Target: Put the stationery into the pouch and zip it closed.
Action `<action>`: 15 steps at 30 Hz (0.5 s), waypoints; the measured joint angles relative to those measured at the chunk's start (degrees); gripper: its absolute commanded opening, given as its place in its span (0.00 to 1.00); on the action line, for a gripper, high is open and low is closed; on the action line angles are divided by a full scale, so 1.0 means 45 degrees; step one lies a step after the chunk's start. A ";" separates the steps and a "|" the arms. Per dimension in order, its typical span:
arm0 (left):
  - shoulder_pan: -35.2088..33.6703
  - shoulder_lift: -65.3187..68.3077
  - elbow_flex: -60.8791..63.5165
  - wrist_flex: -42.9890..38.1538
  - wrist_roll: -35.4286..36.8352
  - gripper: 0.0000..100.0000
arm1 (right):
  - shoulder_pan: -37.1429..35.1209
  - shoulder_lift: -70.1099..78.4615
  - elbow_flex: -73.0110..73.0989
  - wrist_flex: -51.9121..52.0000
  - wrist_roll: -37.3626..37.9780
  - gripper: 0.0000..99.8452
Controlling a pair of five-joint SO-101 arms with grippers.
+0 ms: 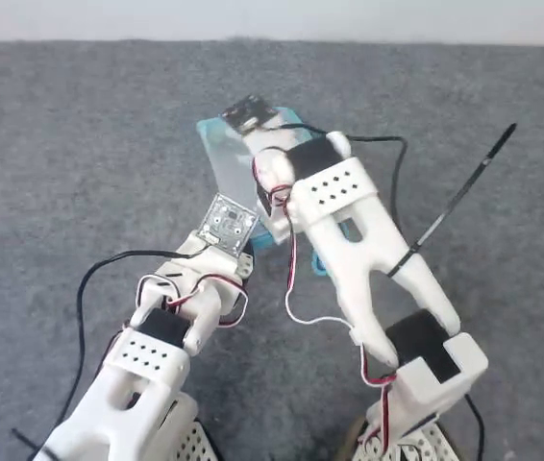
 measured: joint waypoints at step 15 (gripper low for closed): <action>-0.0547 -0.0254 -0.0137 0.0098 -0.0039 0.01 | 0.1016 -0.2090 -0.0059 0.1016 0.0684 0.22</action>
